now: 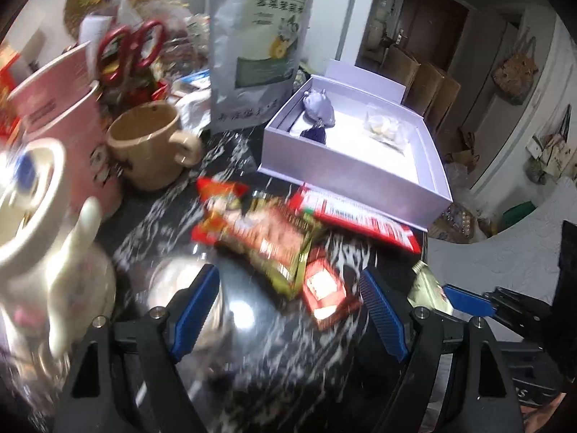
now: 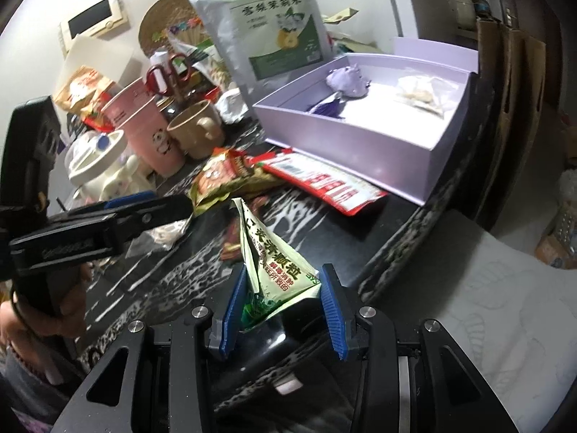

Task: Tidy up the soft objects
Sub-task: 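Lift the green packet with the right gripper while left gripper grasps the Tious Cereal bag, then carry the green packet and cereal bag over the lavender box with both grippers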

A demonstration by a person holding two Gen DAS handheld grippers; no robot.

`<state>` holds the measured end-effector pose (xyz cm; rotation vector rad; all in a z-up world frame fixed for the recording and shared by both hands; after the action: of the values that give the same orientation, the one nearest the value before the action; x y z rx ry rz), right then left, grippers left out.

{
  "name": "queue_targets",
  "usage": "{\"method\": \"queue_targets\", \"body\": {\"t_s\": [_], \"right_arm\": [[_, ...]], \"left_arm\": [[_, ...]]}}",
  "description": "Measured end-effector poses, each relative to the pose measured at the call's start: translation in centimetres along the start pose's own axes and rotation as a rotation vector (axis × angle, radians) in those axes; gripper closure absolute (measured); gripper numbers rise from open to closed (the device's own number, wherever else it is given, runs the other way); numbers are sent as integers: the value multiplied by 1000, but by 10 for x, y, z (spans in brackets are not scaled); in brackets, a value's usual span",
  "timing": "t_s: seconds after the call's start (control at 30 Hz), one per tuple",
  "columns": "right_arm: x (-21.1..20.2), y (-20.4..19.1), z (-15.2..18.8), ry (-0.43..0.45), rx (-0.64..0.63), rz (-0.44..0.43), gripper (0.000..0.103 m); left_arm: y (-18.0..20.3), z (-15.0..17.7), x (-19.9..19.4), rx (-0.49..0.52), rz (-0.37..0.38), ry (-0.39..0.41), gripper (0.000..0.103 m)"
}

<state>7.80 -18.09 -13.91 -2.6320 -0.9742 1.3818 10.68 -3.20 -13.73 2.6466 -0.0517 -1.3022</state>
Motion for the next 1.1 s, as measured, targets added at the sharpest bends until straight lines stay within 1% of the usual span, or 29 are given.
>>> {"method": "queue_targets", "body": {"t_s": [0.07, 0.2, 0.33, 0.4, 0.47, 0.5, 0.57, 0.73, 0.77, 0.83, 0.87, 0.9, 1.0, 1.1], "right_arm": [[-2, 6, -3, 2, 8, 4, 63], [-3, 16, -9, 10, 22, 11, 63], [-1, 20, -17, 14, 31, 7, 63], [0, 23, -19, 10, 33, 4, 63], [3, 25, -22, 2, 33, 5, 63], [4, 26, -22, -1, 33, 5, 63], [5, 27, -22, -6, 34, 6, 63], [9, 26, -20, -22, 46, -3, 63], [9, 26, -20, -24, 46, -4, 63], [9, 25, -19, -27, 44, -3, 63], [9, 24, -18, -27, 44, -3, 63], [8, 24, -18, -26, 44, -3, 63], [6, 23, -16, -23, 47, 0, 63], [3, 21, -15, -17, 52, -1, 63]], "left_arm": [[4, -9, 7, 35, -4, -3, 23], [7, -26, 24, 74, -20, -18, 23], [11, -36, 50, 124, -21, -58, 23], [9, -36, 65, 131, -26, -99, 23], [6, -32, 79, 110, -13, -154, 23], [5, -30, 83, 104, -11, -170, 23], [5, -26, 86, 112, -12, -176, 23], [4, -12, 94, 135, -13, -226, 23], [4, -10, 94, 136, -17, -221, 23], [3, -9, 93, 137, -26, -201, 31], [2, -9, 91, 134, -37, -186, 38], [1, -9, 90, 127, -34, -182, 42], [-4, -9, 86, 94, -22, -176, 45], [-7, -4, 74, 79, -14, -165, 46]]}}
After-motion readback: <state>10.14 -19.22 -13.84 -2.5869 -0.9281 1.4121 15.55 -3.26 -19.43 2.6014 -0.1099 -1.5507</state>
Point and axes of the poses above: each gripper's, at about its wrist camera, not at the fingertips, and x roughly the way its jaws point, y to its right, z to its underside, the point moved 7 cm from there along x, roughly the way its jaws point, and after that the axes turned 4 degrees about -x, right-handed, at the moved point
